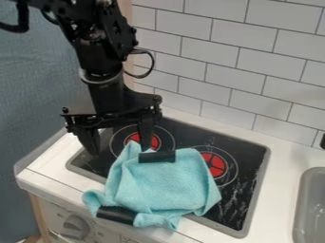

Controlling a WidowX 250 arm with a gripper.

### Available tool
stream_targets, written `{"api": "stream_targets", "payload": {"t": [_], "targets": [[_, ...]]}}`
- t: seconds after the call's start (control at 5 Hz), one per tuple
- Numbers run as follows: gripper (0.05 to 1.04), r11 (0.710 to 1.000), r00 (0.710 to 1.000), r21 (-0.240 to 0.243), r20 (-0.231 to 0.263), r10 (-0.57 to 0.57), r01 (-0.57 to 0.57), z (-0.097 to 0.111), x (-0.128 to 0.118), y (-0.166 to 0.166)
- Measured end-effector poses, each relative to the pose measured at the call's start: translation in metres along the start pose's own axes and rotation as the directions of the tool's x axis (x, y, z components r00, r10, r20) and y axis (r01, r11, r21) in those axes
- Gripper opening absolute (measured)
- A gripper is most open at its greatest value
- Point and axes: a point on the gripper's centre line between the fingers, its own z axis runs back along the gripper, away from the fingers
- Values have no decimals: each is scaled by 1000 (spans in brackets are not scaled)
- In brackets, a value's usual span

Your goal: Unfold the cloth to top left

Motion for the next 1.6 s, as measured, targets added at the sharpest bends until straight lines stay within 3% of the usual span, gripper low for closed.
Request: {"api": "stream_targets", "payload": {"t": [0.6,0.8,1.0,1.2,1.4,1.6], "targets": [[998,999,998,-15,-26,-51,50,-4,-4,1],[998,991,991,-48,-37,-126,124,-5,-5,-1],[998,960,964,-104,-30,-264,259,-4,4,-2],[998,853,858,-139,-31,-512,504,-5,14,-9],[999,703,709,-172,-35,-704,690,-10,24,-9],[999,529,526,-194,-74,-847,826,-17,31,-6]]}}
